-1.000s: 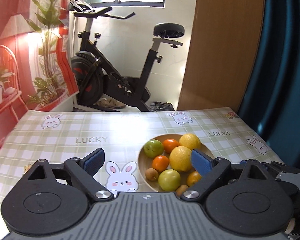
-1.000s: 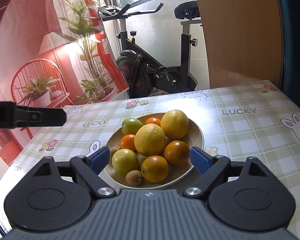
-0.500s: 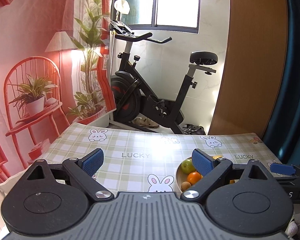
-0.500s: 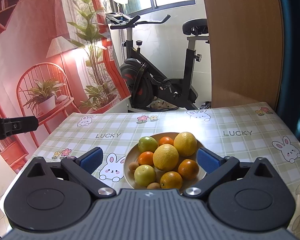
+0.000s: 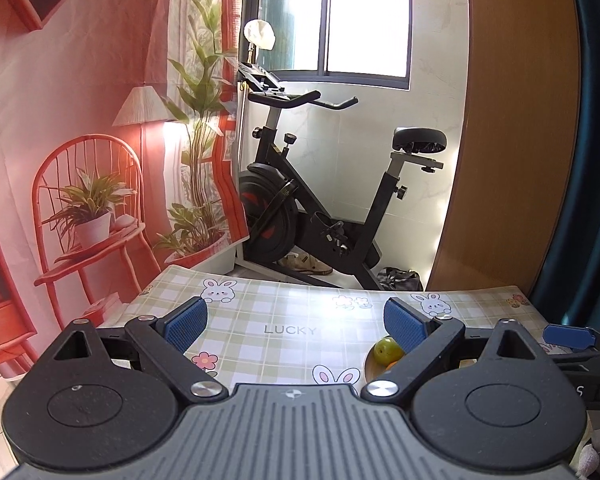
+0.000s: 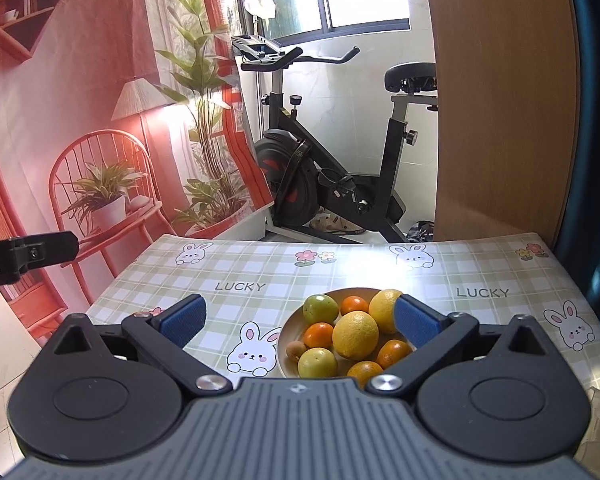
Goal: Organize fruits
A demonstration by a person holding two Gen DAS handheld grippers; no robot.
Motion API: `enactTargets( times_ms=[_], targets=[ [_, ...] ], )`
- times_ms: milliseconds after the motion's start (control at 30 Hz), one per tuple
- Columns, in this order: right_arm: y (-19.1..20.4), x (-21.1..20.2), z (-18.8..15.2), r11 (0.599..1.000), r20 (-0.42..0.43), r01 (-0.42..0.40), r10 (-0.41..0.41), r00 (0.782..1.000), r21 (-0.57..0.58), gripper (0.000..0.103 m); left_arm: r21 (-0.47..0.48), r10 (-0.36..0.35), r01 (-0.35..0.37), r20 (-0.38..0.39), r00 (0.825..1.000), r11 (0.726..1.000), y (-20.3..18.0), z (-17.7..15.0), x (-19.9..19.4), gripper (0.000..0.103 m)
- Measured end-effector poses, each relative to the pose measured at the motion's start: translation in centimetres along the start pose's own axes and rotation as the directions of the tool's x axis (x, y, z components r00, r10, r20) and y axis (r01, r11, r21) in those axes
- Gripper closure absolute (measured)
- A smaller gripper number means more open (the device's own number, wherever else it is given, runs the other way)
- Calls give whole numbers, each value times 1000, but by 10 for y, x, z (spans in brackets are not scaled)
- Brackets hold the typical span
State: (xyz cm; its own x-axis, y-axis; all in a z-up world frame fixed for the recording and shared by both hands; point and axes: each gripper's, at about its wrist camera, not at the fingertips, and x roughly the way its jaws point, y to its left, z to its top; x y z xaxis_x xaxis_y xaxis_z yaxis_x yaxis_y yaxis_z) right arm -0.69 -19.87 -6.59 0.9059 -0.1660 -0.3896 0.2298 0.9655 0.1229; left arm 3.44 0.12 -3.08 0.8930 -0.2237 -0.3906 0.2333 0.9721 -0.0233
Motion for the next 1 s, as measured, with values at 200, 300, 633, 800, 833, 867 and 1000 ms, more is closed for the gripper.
enactTargets(
  times_ms=[200, 300, 633, 800, 833, 867, 1000],
  targets=[
    [7, -12, 7, 1000, 41, 11, -10, 999, -28, 1, -2, 0, 0, 22, 1000, 1000, -3, 3, -9, 7],
    [9, -16, 9, 999, 54, 16, -14, 998, -36, 1, -7, -2, 2, 19, 1000, 1000, -3, 3, -11, 7],
    [15, -25, 12, 997, 88, 38, -32, 996, -63, 1, -7, -6, 6, 16, 1000, 1000, -1, 3, -14, 7],
    [17, -29, 13, 997, 99, 42, -34, 994, -72, 1, -6, -8, 9, 14, 1000, 1000, 1, 3, -15, 7],
    [17, -30, 13, 996, 102, 43, -36, 994, -73, 1, -6, -9, 9, 13, 1000, 1000, 1, 4, -15, 7],
    [18, -30, 13, 996, 103, 45, -37, 994, -75, 1, -5, -9, 9, 13, 1000, 1000, 1, 4, -15, 6],
    [19, -34, 12, 996, 108, 47, -38, 993, -78, 1, -10, -13, 13, 12, 1000, 1000, 2, 4, -16, 6]
  ],
)
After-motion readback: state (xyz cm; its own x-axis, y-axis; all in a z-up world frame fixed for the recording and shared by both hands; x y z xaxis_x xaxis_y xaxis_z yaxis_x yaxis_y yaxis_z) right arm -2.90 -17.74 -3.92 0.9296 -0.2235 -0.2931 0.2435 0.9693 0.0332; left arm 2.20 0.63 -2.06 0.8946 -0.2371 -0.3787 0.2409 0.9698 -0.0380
